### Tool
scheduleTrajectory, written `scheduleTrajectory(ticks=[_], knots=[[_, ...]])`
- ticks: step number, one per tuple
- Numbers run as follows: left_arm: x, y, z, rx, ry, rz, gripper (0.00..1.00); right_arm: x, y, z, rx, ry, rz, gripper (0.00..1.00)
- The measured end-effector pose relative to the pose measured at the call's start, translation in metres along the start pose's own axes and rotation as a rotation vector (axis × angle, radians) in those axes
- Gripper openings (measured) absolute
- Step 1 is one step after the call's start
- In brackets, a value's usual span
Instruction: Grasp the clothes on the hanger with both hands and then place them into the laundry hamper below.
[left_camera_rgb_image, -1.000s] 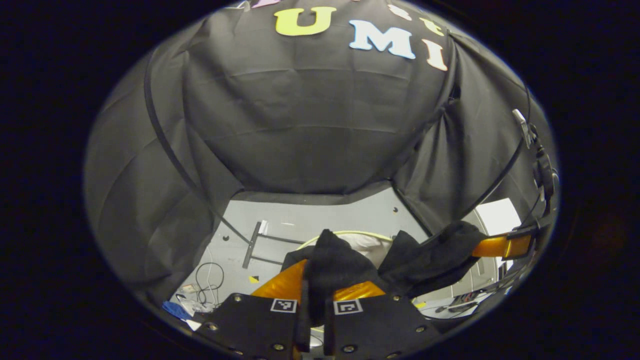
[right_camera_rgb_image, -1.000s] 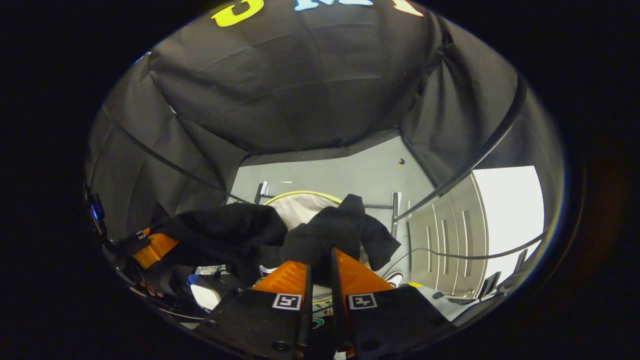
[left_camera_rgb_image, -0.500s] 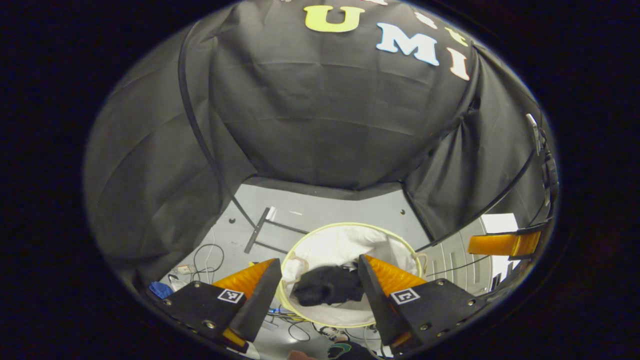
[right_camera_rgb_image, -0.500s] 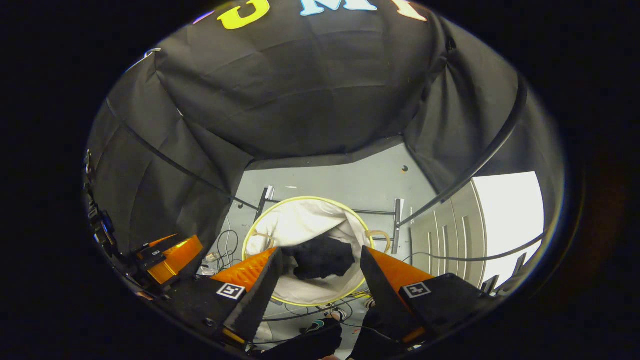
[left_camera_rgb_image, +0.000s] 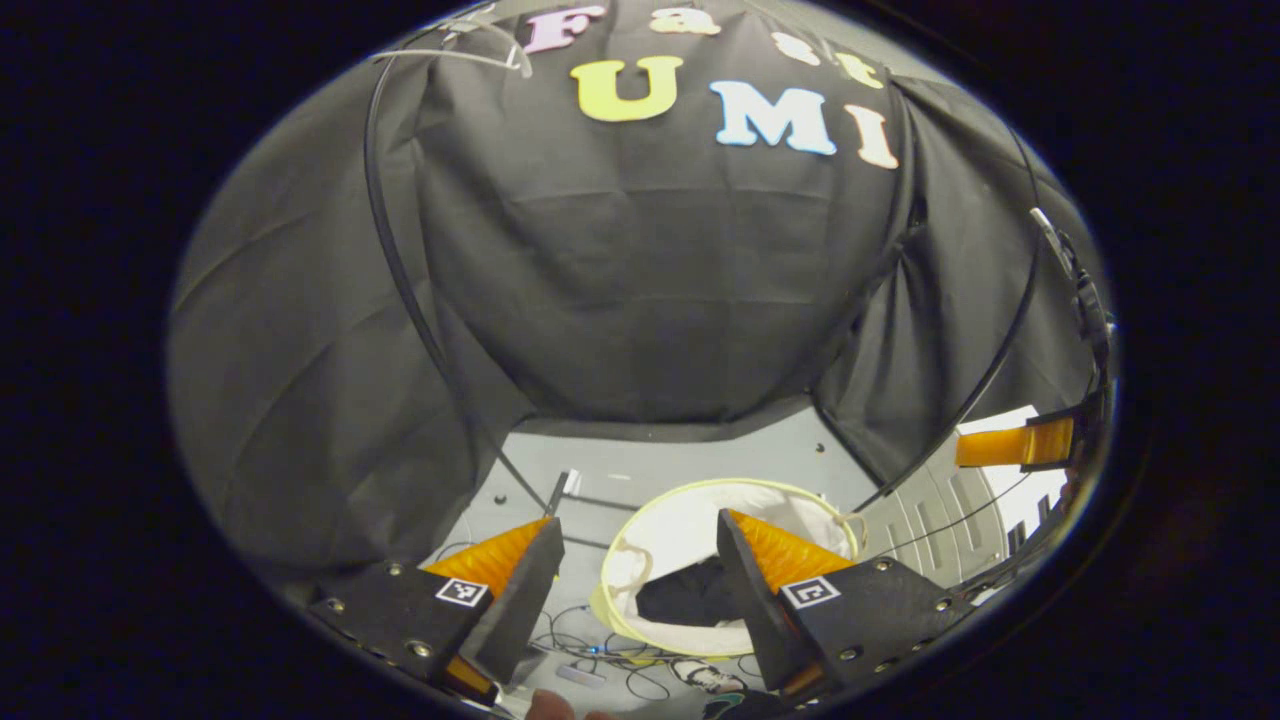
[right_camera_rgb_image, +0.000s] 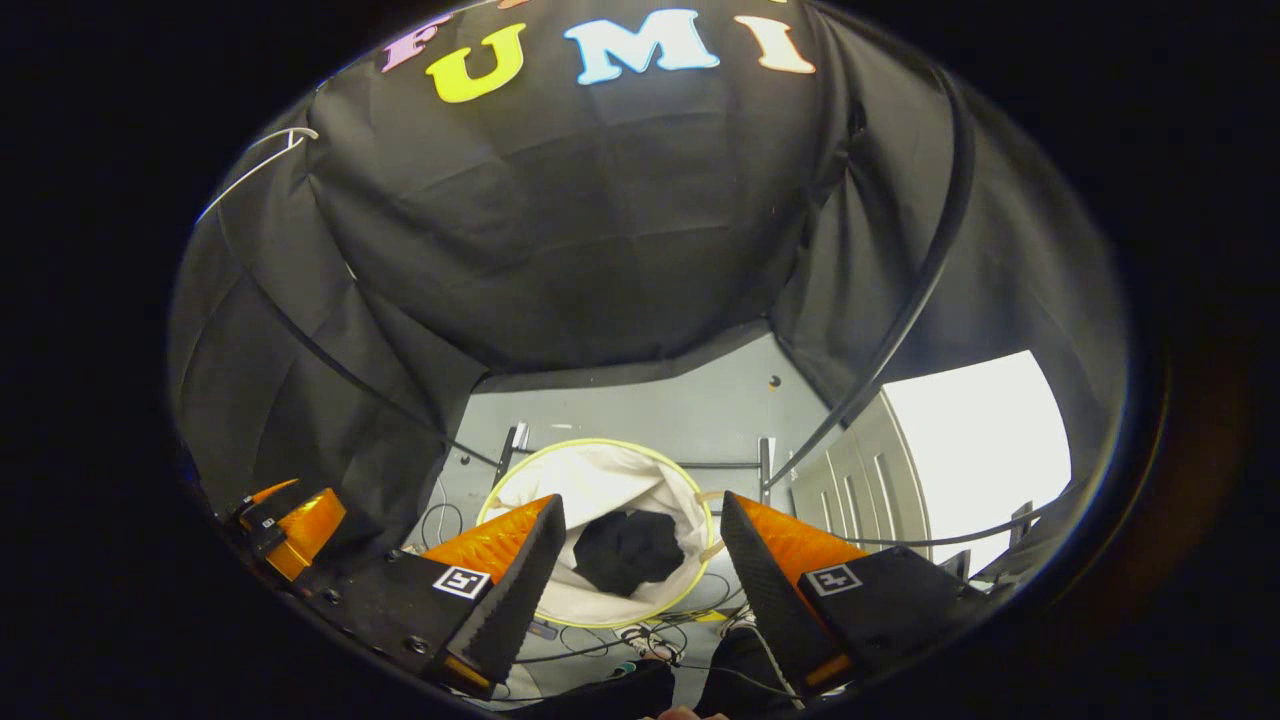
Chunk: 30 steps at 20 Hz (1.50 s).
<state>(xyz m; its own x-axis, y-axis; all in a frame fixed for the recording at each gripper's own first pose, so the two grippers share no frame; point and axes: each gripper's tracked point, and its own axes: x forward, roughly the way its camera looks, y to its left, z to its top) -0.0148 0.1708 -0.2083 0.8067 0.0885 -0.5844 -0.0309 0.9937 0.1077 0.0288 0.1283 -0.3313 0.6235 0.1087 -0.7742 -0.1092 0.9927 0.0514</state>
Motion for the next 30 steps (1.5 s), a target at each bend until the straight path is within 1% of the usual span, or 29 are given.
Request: scheduleTrajectory(ticks=[1,2,3,4,8,9,13,14,17,19,20,22,25,26,28,30], knots=[[-0.002,-0.004,0.006,-0.002,-0.025,-0.013,0.9,-0.009,-0.004,0.002,0.001,-0.022,-0.011,0.98],[-0.004,-0.007,0.014,-0.003,-0.051,-0.026,0.87,-0.019,-0.007,0.006,0.006,-0.045,-0.021,0.98],[-0.006,-0.011,0.024,0.004,-0.08,-0.041,0.9,-0.027,-0.011,0.012,0.017,-0.069,-0.028,0.98],[-0.005,-0.013,0.034,0.018,-0.113,-0.055,0.87,-0.037,-0.015,0.019,0.028,-0.094,-0.034,0.98],[-0.001,-0.021,0.08,0.129,-0.261,-0.082,0.86,-0.073,-0.042,0.046,0.044,-0.199,-0.07,0.98],[-0.003,-0.026,0.089,0.136,-0.292,-0.092,0.86,-0.081,-0.048,0.051,0.045,-0.228,-0.077,0.98],[-0.021,-0.045,0.127,0.06,-0.385,-0.125,0.87,-0.113,-0.075,0.081,0.027,-0.338,-0.098,0.98],[-0.024,-0.051,0.135,0.052,-0.418,-0.121,0.87,-0.122,-0.08,0.091,0.028,-0.366,-0.096,0.98],[-0.036,-0.05,0.163,0.063,-0.512,-0.069,0.86,-0.156,-0.099,0.12,0.051,-0.475,-0.093,0.98],[-0.046,-0.056,0.174,0.054,-0.536,-0.069,0.86,-0.179,-0.113,0.145,0.045,-0.565,-0.096,0.98],[-0.051,-0.059,0.177,0.039,-0.545,-0.069,0.86,-0.19,-0.121,0.157,0.032,-0.605,-0.1,0.92],[-0.059,-0.065,0.188,0.0,-0.564,-0.065,0.86,-0.213,-0.131,0.172,0.019,-0.668,-0.099,0.92],[-0.078,-0.076,0.205,-0.057,-0.613,-0.049,0.87,-0.224,-0.145,0.195,0.018,-0.74,-0.089,0.92],[-0.082,-0.081,0.209,-0.066,-0.625,-0.046,0.94,-0.229,-0.149,0.198,0.017,-0.749,-0.085,0.92],[-0.087,-0.081,0.206,-0.067,-0.617,0.009,0.94,-0.238,-0.157,0.204,0.004,-0.779,-0.072,0.92],[-0.1,-0.089,0.206,-0.081,-0.632,0.037,0.94,-0.252,-0.164,0.212,-0.028,-0.844,-0.07,0.92]])
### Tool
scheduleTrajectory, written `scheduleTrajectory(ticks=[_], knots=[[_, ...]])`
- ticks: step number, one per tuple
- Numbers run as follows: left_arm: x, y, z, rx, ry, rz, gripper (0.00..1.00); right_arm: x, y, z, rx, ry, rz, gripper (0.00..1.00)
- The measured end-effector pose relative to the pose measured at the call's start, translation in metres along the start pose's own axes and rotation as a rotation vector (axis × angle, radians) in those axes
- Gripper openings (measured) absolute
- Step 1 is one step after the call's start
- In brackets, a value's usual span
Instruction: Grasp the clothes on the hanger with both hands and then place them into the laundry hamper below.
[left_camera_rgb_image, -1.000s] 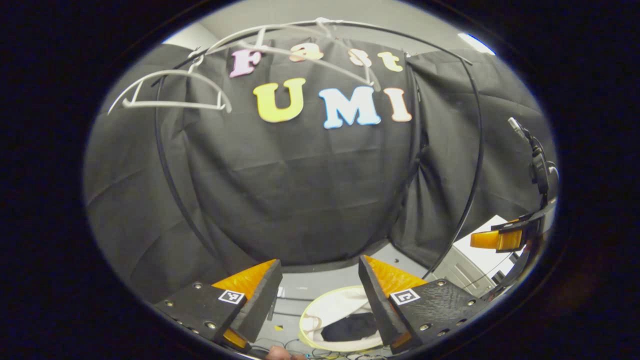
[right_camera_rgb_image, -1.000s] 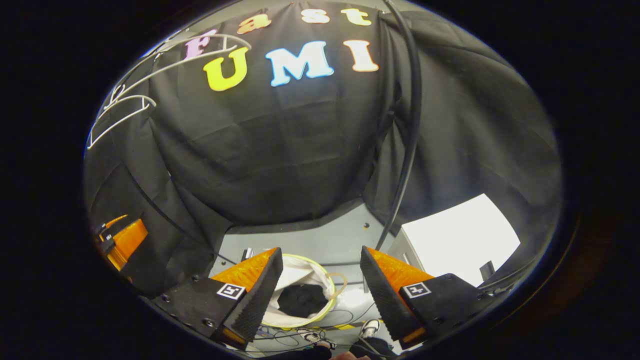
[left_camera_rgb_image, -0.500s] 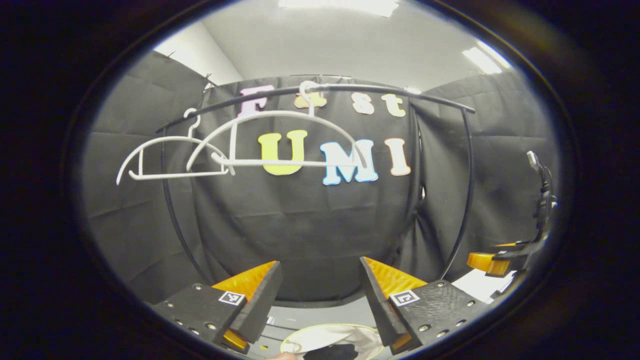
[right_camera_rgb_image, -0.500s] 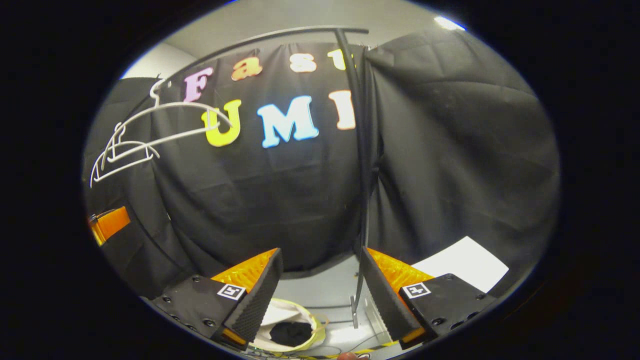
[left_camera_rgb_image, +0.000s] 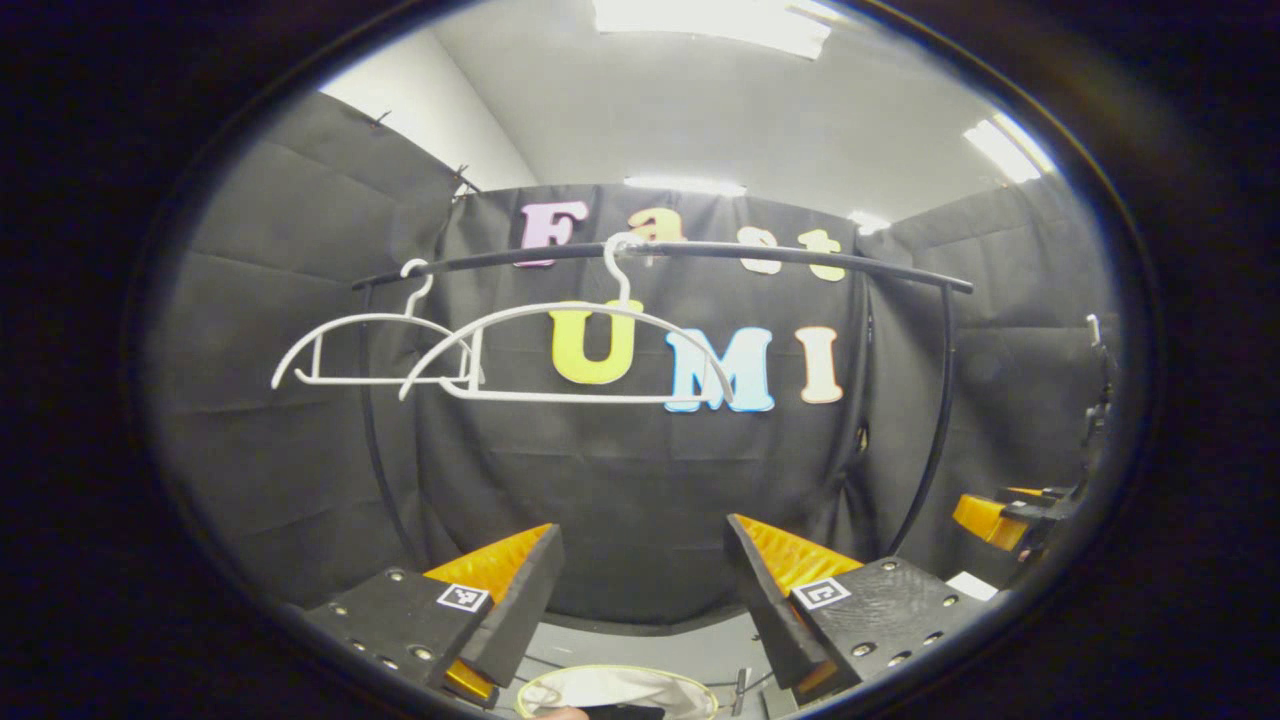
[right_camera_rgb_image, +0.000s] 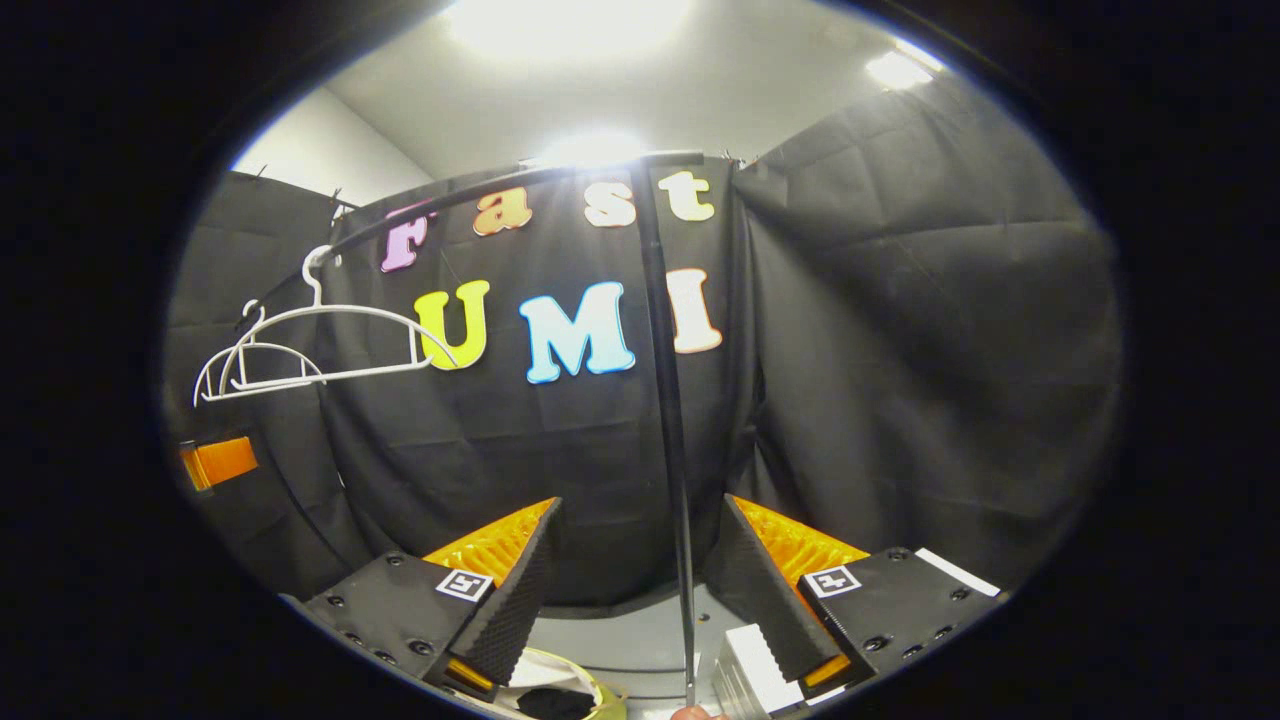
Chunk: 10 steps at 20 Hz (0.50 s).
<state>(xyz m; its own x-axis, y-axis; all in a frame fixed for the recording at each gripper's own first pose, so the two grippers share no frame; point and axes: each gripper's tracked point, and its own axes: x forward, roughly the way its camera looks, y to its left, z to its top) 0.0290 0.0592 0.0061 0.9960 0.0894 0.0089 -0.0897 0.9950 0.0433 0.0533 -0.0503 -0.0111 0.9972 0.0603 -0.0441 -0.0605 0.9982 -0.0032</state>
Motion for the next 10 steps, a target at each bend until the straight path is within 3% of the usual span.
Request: scheduleTrajectory(ticks=[4,5,10], knots=[[-0.022,-0.007,0.027,-0.014,-0.071,0.052,0.94,-0.007,-0.019,0.01,-0.045,-0.063,-0.016,0.91],[-0.026,-0.013,0.034,-0.025,-0.089,0.043,0.94,-0.011,-0.017,0.011,-0.027,-0.067,-0.007,0.97],[-0.031,-0.012,0.055,-0.051,-0.163,0.021,0.94,-0.017,-0.015,0.024,0.005,-0.112,0.023,0.97]])
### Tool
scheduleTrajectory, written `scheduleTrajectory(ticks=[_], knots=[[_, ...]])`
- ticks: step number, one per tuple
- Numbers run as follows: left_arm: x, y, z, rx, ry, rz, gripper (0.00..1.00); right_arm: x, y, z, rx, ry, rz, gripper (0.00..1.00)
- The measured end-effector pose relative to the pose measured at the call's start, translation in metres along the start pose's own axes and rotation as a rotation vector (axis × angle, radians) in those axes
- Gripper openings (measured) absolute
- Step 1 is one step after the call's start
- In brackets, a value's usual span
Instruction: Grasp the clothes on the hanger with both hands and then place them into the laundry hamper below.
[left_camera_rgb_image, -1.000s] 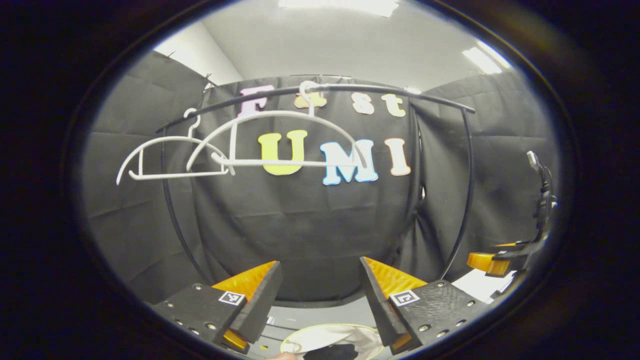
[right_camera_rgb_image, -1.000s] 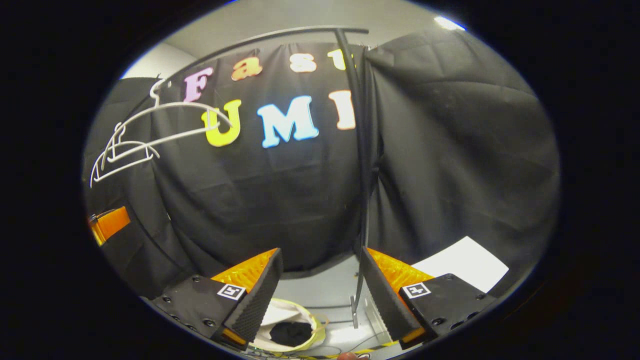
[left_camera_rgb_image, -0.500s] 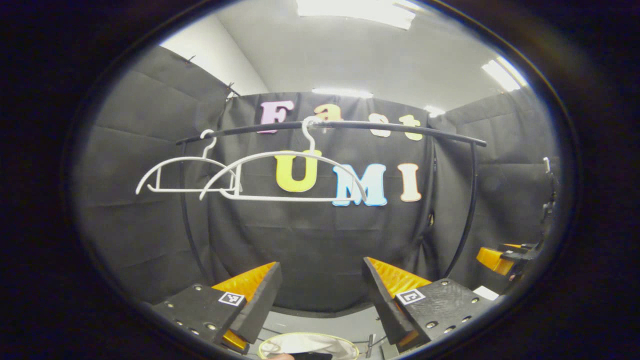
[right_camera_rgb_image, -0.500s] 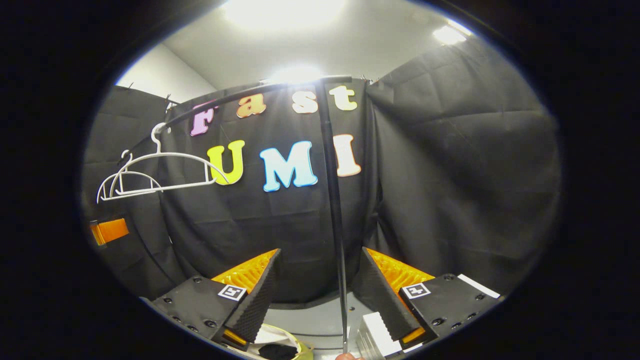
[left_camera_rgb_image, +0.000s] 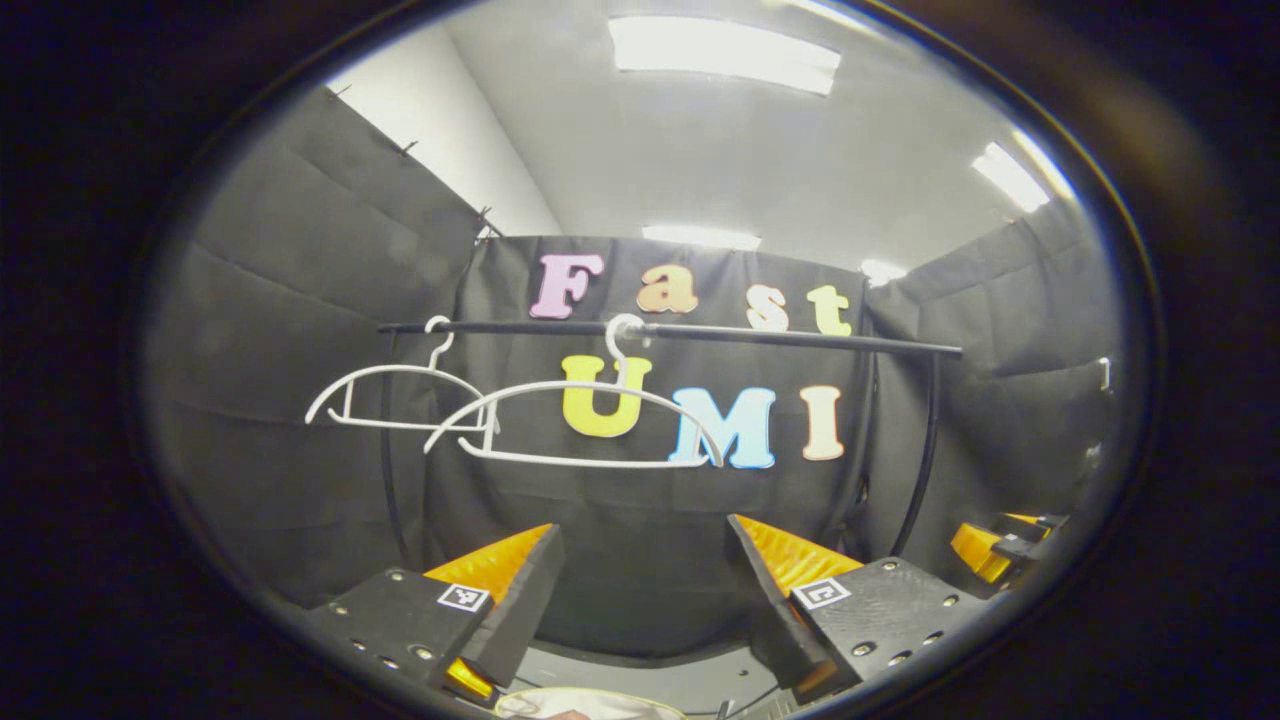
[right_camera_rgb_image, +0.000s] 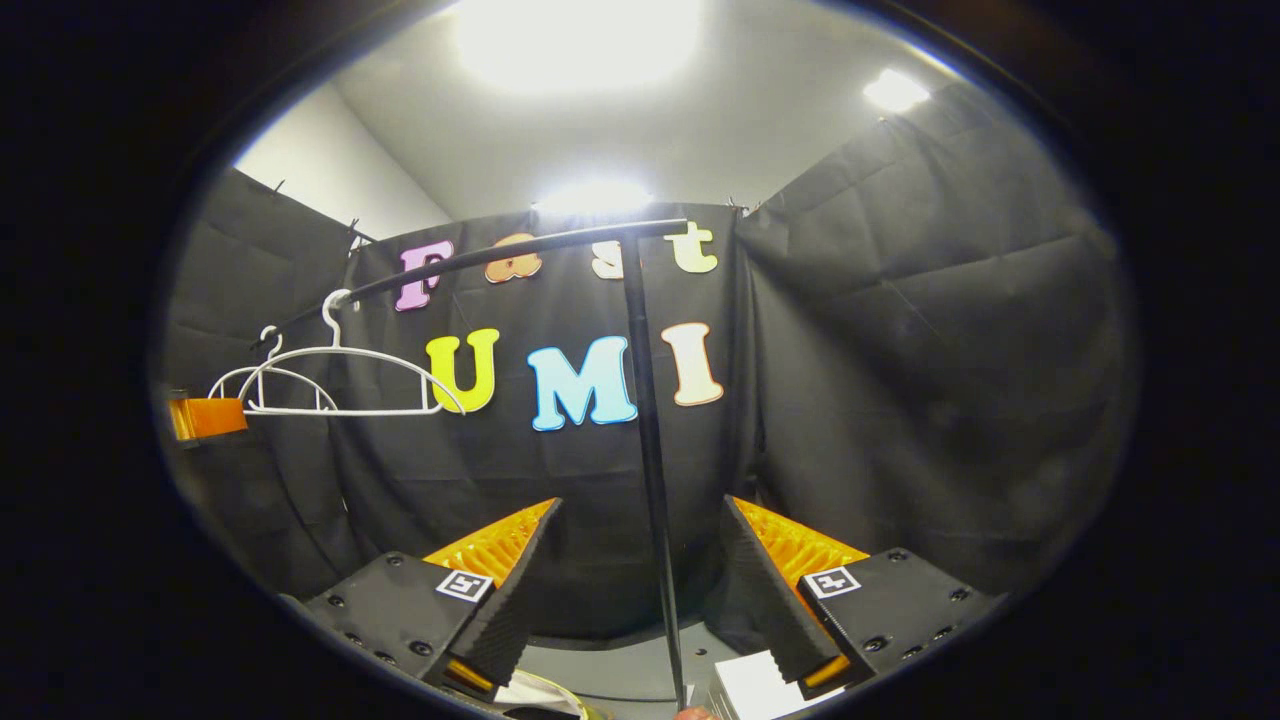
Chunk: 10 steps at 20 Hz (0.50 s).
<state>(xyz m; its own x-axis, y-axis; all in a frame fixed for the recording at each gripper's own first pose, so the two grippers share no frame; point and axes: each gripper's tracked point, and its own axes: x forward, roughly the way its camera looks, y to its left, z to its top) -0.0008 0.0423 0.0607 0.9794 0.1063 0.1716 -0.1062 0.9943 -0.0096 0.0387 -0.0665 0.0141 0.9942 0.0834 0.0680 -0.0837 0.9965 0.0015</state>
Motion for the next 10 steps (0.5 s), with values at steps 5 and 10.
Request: scheduleTrajectory(ticks=[5,10], knots=[[0.004,0.014,-0.004,0.017,-0.001,-0.003,0.94,-0.007,-0.002,0.002,-0.021,0.005,-0.045,0.97],[0.011,0.027,-0.014,0.013,0.012,-0.03,0.94,-0.014,0.02,-0.002,-0.014,0.005,-0.053,0.97]])
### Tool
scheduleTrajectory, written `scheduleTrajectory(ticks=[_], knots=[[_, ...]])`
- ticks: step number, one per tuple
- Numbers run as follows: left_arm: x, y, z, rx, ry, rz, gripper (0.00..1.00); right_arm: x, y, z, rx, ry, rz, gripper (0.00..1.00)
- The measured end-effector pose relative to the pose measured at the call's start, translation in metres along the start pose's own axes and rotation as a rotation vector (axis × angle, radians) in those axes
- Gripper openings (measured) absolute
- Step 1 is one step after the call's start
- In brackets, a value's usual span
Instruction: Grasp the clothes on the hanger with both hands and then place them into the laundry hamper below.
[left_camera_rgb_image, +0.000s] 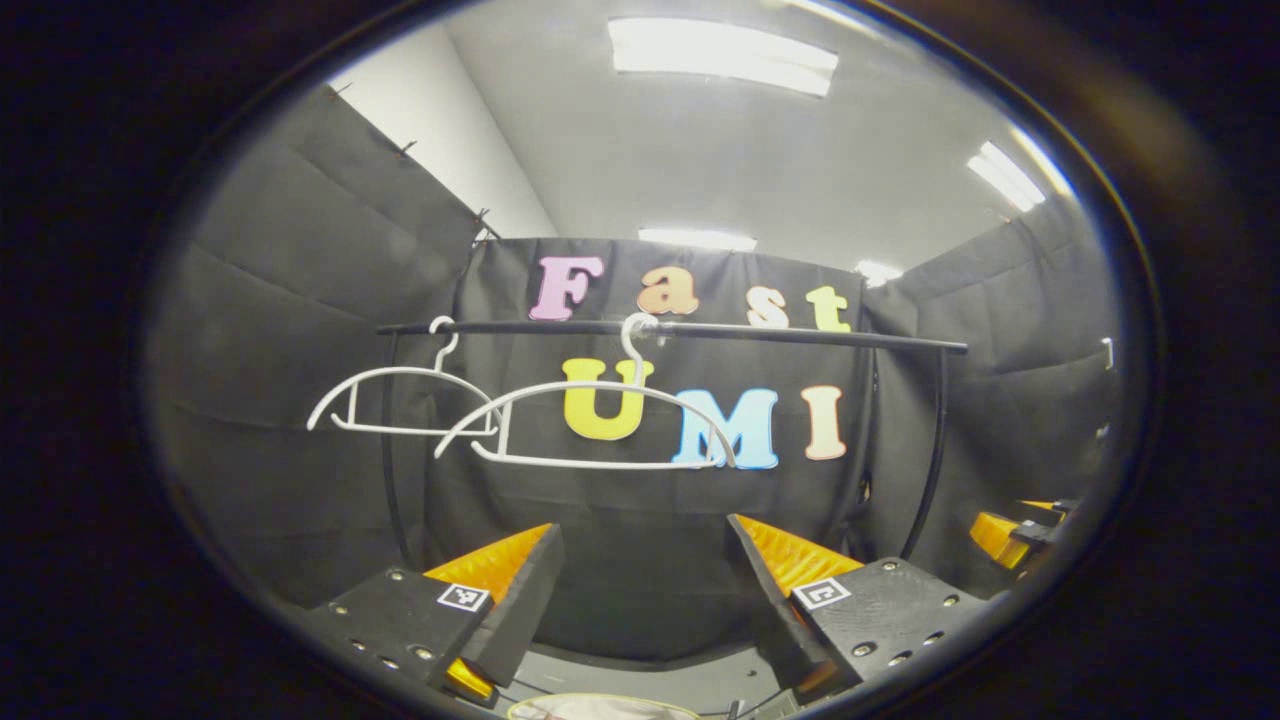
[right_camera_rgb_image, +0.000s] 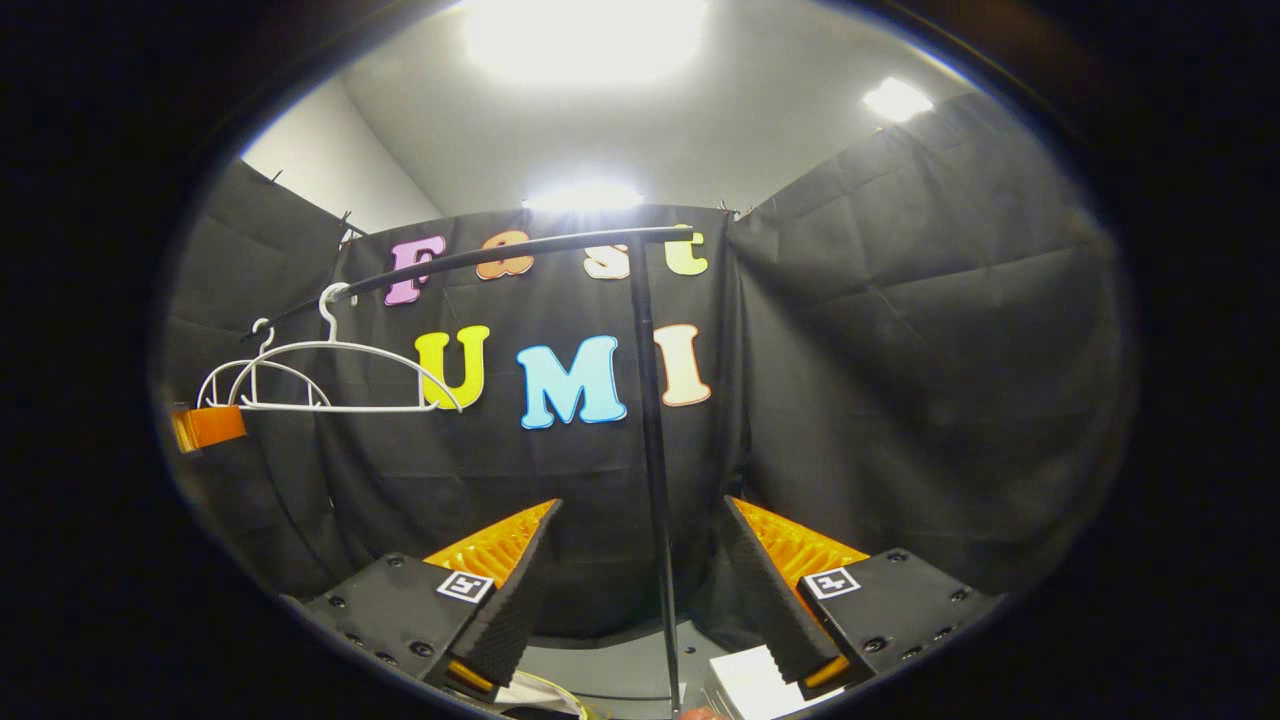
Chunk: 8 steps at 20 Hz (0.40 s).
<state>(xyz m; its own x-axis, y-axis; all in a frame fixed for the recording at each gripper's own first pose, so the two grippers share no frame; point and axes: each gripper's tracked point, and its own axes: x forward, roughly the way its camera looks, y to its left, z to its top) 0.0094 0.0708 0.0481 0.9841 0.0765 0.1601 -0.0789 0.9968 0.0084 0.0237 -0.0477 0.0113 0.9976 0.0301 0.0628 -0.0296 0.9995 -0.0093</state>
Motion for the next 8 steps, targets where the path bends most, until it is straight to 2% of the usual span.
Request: scheduleTrajectory(ticks=[8], knots=[[0.016,0.01,-0.046,-0.017,0.091,-0.056,0.95,-0.004,0.039,-0.017,-0.042,0.064,-0.001,0.97]])
